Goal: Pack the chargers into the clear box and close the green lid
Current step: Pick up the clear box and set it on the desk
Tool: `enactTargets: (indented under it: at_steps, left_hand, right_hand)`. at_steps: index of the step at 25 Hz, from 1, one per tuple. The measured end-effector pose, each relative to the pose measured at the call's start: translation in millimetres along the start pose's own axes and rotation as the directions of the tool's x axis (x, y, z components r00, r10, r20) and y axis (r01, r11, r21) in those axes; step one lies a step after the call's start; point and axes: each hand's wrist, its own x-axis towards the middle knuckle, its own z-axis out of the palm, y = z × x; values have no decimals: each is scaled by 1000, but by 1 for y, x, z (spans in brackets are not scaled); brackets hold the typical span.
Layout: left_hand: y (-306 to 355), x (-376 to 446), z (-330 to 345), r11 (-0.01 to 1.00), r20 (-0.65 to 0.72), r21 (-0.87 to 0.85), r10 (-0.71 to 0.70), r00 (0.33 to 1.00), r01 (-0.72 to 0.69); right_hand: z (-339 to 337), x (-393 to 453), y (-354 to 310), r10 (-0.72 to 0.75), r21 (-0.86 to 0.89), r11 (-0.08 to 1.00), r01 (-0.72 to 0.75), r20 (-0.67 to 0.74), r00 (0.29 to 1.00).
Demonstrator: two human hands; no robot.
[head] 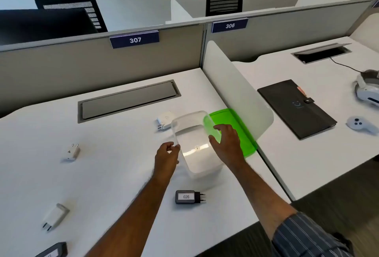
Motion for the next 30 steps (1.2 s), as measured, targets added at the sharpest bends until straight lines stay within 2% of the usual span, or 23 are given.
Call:
enactTargets:
  at_steps: [3,5,8,20,24,30]
  left_hand:
    - [5,4,16,999,-30,-15,-35,999,35]
    - [5,5,22,999,-59,18,-41,997,43]
    - [2,7,24,998,-91,43,-36,995,40]
    - [22,-12,-9,999,-138,-24,43,989,-47]
    - [24,-17,-43,995,-161,-7,100,982,-102]
    - [13,-29,-110,991,-240,48,133,962,-125]
  right_hand:
    - [-5,7,17,147,51,986,-157,172,974]
    - [-5,7,24,233,164,940,-298,327,916]
    - [0,7,33,242,195,920,-340,399,884]
    - [-7,-2,3,130,389,882,-265,340,931]
    - [-6,-12,-23,85,449,863,-232,323,943]
    - [18,-38,-68,17,474,855,-210,380,925]
